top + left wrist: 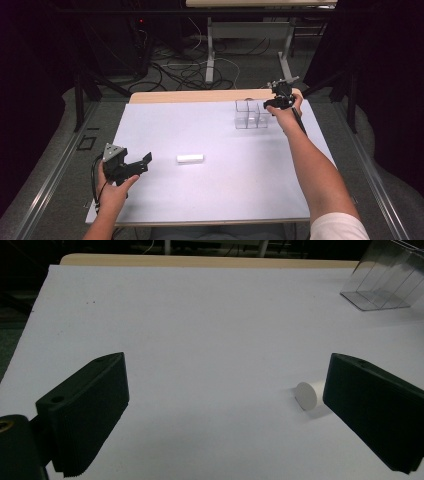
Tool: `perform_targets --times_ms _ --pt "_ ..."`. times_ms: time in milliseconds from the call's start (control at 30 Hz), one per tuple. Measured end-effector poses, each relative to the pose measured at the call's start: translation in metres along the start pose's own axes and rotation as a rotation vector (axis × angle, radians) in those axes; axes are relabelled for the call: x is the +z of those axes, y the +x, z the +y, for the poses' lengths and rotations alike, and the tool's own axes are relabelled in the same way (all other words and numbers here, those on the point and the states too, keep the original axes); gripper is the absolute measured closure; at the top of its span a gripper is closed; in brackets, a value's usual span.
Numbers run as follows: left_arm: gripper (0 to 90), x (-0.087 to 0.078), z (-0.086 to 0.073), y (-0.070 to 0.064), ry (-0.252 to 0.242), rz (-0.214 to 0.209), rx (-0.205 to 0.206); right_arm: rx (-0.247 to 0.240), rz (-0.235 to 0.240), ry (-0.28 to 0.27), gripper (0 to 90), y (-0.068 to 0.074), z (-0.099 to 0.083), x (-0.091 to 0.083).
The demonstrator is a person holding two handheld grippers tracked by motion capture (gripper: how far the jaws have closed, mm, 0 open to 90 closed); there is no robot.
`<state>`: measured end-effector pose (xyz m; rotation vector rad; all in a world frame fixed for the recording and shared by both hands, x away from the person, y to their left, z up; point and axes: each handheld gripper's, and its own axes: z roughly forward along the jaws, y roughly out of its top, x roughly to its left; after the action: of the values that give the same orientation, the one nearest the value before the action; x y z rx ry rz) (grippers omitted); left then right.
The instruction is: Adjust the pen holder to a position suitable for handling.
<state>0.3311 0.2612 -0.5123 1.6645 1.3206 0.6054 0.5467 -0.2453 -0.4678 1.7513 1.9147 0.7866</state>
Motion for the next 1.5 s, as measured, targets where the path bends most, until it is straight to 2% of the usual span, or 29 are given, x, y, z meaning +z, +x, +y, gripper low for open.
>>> perform_targets --times_ms 400,500,633,700,833,1067,1200,1300,1433,1500 --pt "5.1 0.001 0.0 0.0 0.007 -0.004 -0.001 -0.001 -0.017 0.028 55.6 0.003 -0.002 0.011" --pt "5.2 0.0 0.0 0.0 0.007 -0.004 -0.001 0.015 -0.019 0.038 57.4 0.004 -0.003 0.014" --pt "5.4 0.0 0.0 0.001 0.003 -0.002 -0.003 0.001 -0.025 0.037 59.3 0.002 -0.003 0.017" --pt "5.5 0.0 0.0 0.001 0.002 -0.001 -0.004 -0.004 -0.041 0.045 62.7 0.002 -0.004 0.02" --pt "5.7 0.0 -0.001 0.001 0.0 -0.001 -0.005 -0.001 -0.037 0.057 69.6 0.003 -0.004 0.022" --pt "5.9 -0.001 -0.001 0.002 -0.002 -0.001 -0.007 -0.028 -0.064 0.061 78.4 0.006 -0.004 0.025" --pt "6.1 0.0 -0.001 0.002 -0.001 0.001 -0.007 -0.014 -0.057 0.07 84.8 0.007 -0.005 0.025" --pt "6.2 0.0 -0.001 0.002 0.0 0.001 -0.007 -0.013 -0.068 0.072 85.9 0.009 -0.005 0.025" --pt "6.3 0.0 -0.001 0.002 0.004 0.0 -0.003 0.025 -0.05 0.07 86.7 0.007 -0.004 0.025" --pt "6.3 0.0 -0.001 0.003 0.007 0.002 -0.003 0.029 -0.059 0.075 86.8 0.007 -0.004 0.025"
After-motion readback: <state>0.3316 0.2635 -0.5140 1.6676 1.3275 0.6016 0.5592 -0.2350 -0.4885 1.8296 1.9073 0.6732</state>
